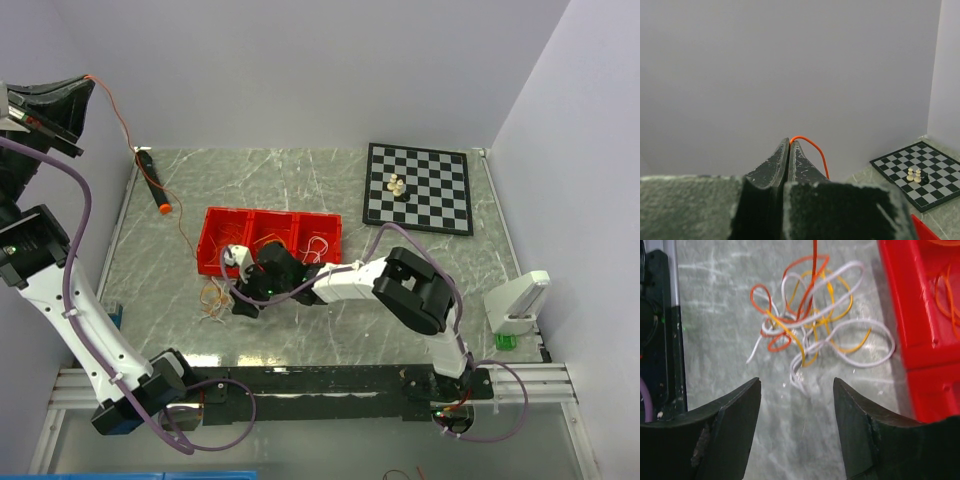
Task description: Untangle the cables
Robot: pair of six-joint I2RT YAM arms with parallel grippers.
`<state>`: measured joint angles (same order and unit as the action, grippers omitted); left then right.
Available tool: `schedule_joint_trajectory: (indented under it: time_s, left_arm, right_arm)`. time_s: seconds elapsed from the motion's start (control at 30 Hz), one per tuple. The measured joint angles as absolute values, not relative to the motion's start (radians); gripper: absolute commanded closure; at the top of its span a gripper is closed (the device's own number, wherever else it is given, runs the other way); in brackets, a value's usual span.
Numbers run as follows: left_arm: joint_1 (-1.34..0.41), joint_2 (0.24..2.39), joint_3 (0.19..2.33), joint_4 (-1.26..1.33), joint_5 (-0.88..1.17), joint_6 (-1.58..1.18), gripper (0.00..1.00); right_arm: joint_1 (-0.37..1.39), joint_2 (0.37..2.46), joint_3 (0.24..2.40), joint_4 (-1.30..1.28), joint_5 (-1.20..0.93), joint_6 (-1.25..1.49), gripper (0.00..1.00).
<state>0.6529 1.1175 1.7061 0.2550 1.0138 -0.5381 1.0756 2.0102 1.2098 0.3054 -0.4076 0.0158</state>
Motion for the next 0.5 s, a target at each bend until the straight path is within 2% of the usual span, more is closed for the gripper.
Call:
schedule_joint_trajectory:
  time_s: [0.1, 0.33, 0.5]
  left_arm:
    - [0.653, 1.118, 1.706, 0.246, 1.012, -0.533, 0.99]
    - [0.653, 1.118, 1.714, 0.237, 0.998, -0.512, 0.99]
    - [0.653, 1.118, 1.715, 0.226, 0.987, -0.501, 0.99]
  right_arm:
    - [1.076, 2.033, 1.239, 0.307, -0.411, 0.016, 0.44]
    - [1.076, 2.081, 1.293, 0.26, -0.427, 0.01, 0.68]
    - [1.076, 2.081, 1.293, 0.238, -0.43, 0.007, 0.96]
